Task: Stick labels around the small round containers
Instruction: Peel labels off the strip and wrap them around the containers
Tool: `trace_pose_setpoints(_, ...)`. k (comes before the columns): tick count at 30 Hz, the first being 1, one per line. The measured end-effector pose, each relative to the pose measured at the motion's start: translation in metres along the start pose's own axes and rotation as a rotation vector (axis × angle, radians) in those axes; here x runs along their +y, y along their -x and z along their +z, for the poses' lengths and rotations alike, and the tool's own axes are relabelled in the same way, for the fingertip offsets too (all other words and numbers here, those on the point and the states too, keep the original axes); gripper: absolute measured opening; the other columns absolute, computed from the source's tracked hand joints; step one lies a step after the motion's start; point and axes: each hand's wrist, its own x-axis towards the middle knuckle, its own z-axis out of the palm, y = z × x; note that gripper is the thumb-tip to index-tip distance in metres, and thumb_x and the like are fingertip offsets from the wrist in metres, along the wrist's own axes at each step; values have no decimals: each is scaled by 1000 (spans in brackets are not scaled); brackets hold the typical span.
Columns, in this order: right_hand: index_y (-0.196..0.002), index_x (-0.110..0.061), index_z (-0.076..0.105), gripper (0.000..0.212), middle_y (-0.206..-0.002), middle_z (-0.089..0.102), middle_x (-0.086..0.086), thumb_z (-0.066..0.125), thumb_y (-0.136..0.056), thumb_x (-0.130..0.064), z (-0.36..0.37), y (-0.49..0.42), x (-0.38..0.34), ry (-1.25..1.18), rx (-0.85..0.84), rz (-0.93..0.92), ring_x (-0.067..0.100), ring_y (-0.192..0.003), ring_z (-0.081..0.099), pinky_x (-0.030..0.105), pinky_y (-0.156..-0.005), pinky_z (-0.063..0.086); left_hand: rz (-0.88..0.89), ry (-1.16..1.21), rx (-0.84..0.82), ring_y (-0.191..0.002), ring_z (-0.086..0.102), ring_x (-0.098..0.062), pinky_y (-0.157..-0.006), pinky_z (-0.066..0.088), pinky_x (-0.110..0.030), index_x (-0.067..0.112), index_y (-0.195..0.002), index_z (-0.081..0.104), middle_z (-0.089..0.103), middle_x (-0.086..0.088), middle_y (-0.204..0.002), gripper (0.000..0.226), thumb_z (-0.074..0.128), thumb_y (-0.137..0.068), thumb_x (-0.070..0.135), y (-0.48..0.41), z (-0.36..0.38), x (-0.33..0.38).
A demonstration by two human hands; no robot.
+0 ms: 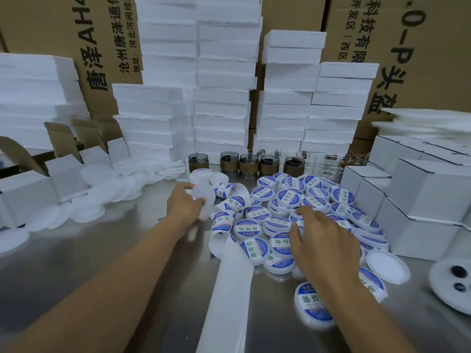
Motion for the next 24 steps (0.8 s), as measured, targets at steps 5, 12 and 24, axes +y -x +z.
trace_pose_setpoints(5, -117, -24, 51, 26, -105, 64, -4, 36, -95, -27, -7, 2, -10, -63, -40, -11, 18, -92, 60, 30, -68, 41, 144, 293, -93, -71, 58, -14, -64, 45, -25, 27, -98, 54, 64, -2, -84, 24, 63, -87, 6, 38, -24, 23)
trace_pose_setpoints(12, -119, -7, 60, 41, -97, 66, 6, 53, -86, -32, -12, 11, -22, -391, 208, -196, 27, -99, 57, 35, -88, 39, 144, 576, -379, -68, 61, -11, -58, 46, -20, 34, -105, 62, 70, -2, -89, 34, 60, -88, 5, 102, -28, 36)
trace_pose_setpoints(24, -90, -28, 66, 29, -76, 69, -12, 46, -94, -7, -18, 9, -33, -1322, -189, 100, 0, -75, 63, 13, -67, 48, 181, 524, -726, -74, 59, -6, -59, 45, -17, 33, -114, 62, 71, 6, -94, 41, 57, -87, 2, 116, -31, 39)
